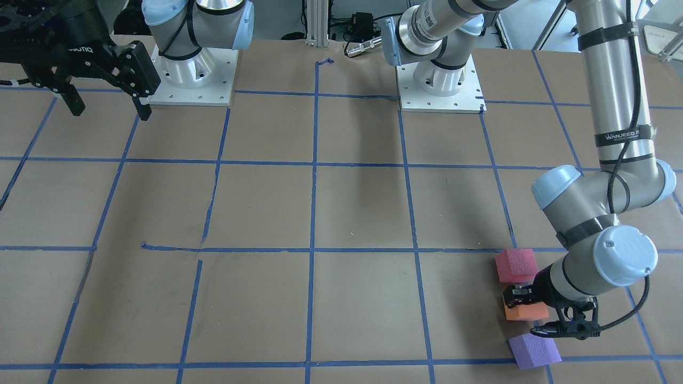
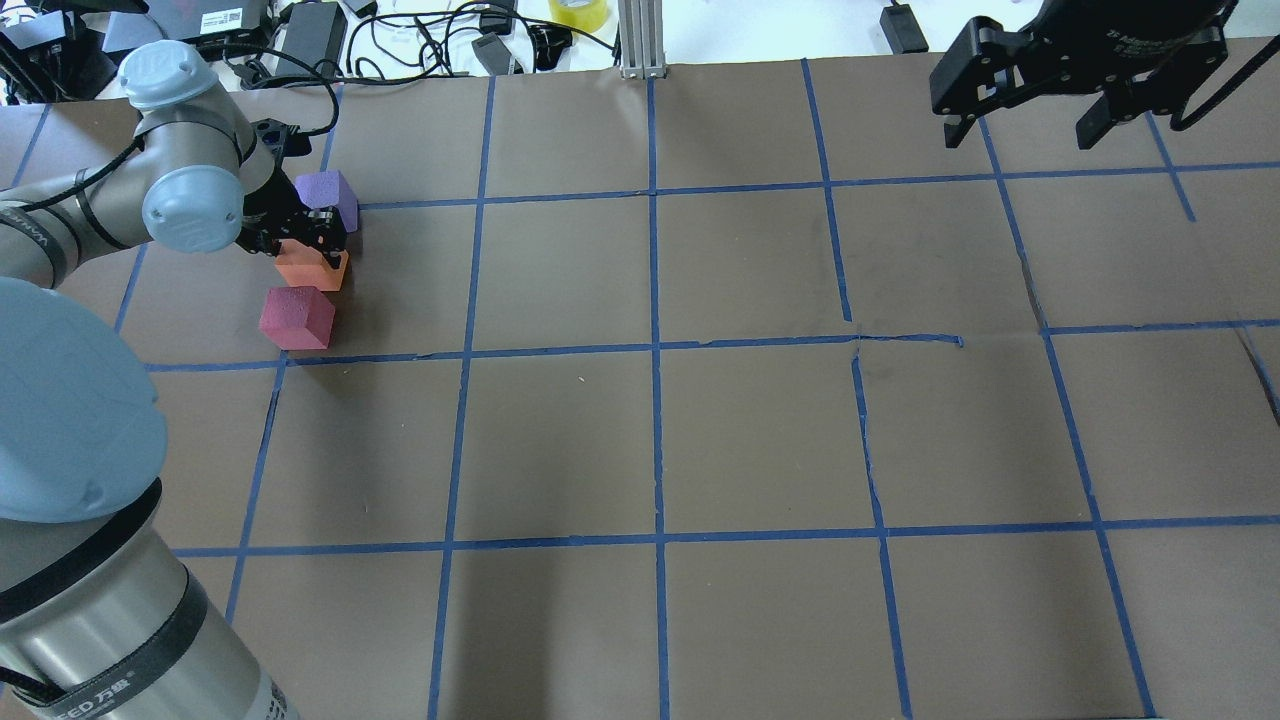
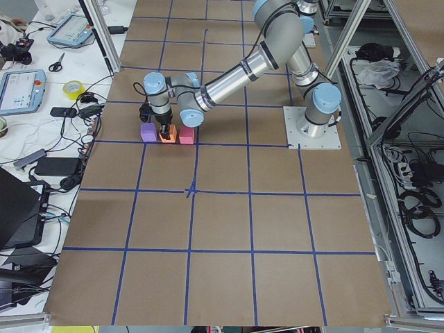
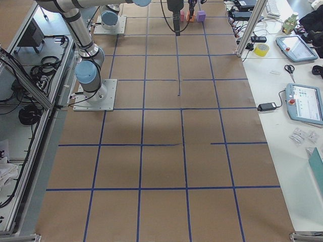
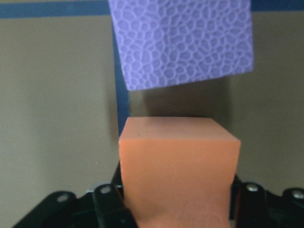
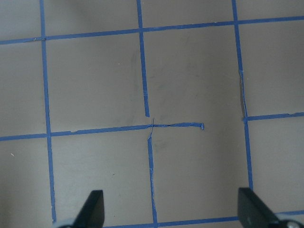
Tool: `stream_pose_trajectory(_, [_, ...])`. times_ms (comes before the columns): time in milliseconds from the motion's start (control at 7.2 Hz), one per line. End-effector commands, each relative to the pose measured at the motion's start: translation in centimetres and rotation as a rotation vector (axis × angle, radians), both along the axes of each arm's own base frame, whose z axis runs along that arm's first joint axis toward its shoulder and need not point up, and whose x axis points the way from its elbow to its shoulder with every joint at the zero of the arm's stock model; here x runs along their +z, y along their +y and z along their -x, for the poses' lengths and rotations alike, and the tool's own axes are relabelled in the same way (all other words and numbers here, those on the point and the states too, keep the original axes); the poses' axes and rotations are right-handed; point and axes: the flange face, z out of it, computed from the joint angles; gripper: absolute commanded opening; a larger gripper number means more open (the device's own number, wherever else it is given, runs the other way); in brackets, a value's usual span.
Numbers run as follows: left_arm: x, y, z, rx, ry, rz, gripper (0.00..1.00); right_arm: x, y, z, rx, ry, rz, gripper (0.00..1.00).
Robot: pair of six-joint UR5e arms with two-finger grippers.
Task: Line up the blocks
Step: 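Place the orange cube between the purple and pink cubes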
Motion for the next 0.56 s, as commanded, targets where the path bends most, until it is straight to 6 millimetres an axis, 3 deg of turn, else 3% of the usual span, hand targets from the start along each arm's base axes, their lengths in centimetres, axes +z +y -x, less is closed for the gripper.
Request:
stream_pose_trajectory(0, [0.9, 0.1, 0.0, 0.003, -0.014, 0.002, 1.00, 0.0, 0.0, -0.1, 0.001, 0.000, 0.000, 1.00])
stream_pose_trajectory(278, [5.8, 1.1, 1.4, -0.013, -0.003, -0.028, 1.00, 0.0, 0.0, -0.1, 0.001, 0.000, 0.000, 1.00])
stream_pose_trajectory(417, [10.4, 2.7, 2.4, -0.028, 0.005, -0.101, 1.00, -0.1, -0.1, -0.1, 0.002, -0.002, 0.000, 1.00])
